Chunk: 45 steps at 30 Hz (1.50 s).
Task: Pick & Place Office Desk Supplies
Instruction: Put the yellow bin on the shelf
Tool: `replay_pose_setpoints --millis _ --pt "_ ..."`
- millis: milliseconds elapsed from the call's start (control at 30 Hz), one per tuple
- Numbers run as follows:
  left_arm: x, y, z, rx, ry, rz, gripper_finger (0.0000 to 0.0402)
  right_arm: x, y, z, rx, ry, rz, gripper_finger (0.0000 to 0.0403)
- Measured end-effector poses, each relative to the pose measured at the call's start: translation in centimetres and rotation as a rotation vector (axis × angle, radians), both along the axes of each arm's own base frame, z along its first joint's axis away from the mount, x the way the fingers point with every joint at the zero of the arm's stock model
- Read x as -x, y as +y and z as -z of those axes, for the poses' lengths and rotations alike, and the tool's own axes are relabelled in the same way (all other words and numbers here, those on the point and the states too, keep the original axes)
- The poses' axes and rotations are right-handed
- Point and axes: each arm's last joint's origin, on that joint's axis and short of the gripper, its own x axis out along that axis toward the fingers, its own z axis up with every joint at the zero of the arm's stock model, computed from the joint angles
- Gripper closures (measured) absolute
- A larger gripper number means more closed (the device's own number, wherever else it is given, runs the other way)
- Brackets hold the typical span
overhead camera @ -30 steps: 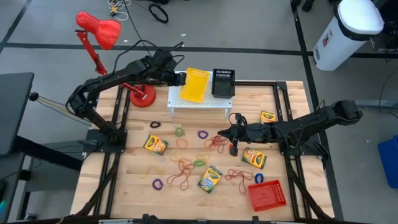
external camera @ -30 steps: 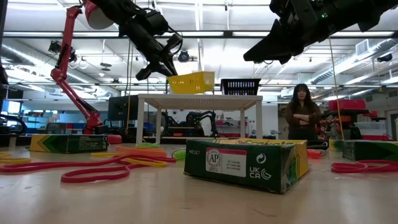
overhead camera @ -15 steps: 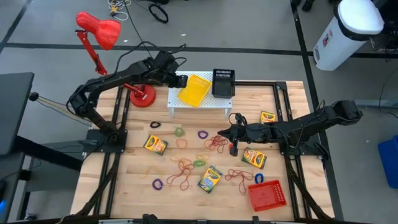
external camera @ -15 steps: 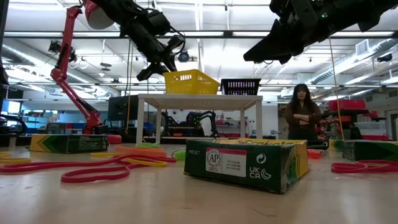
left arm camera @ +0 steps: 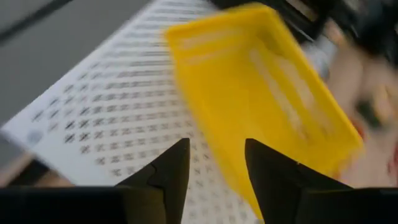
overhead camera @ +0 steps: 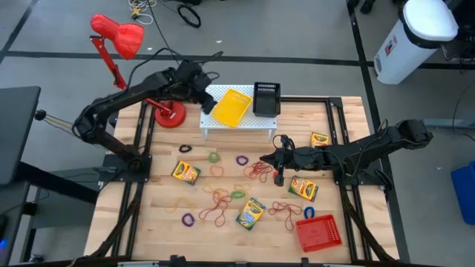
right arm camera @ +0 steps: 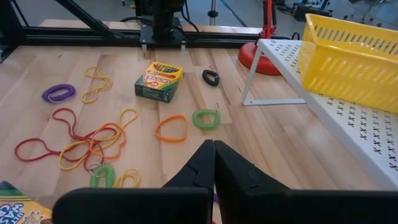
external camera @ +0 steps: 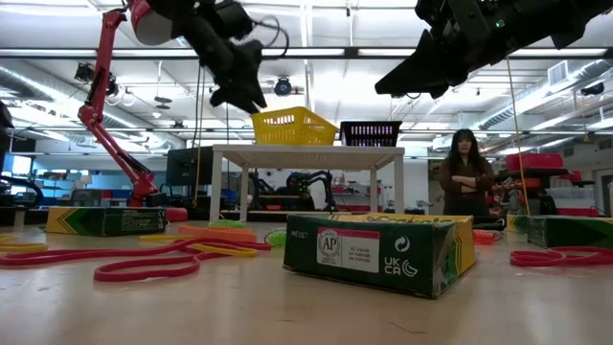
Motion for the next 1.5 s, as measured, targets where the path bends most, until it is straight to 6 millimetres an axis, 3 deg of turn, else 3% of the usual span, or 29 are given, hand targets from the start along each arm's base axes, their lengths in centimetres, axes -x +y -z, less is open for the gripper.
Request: replay_pose_setpoints --millis 233,400,533,700,867,1500 --pt "-0.1 -4.8 -1.2 -0.215 0.101 0.381 0.0235 0.0 0.0 0.0 0.000 0.000 0.000 0.0395" --pt "-1.3 -8.3 -0.4 -0.383 0.287 0.516 0.0216 0.0 0.0 0.0 0.000 0.000 0.000 0.0395" --pt "-2.3 -9.9 -0.6 -0.516 0.285 0.572 0.0183 0.0 0.0 0.0 0.001 -0.001 0.001 0.0395" --pt "-3.2 -9.7 -0.2 -0.618 0.337 0.610 0.0157 0.0 0.0 0.0 0.000 -0.003 0.001 0.0395" --pt "-4.4 -8.5 1.7 -0.640 0.436 0.642 0.0171 0.0 0.0 0.0 0.000 -0.002 0.001 0.0395" --pt "-5.1 -7.7 2.2 -0.691 0.471 0.597 0.0346 0.0 0.0 0.0 0.001 0.000 0.000 0.0395"
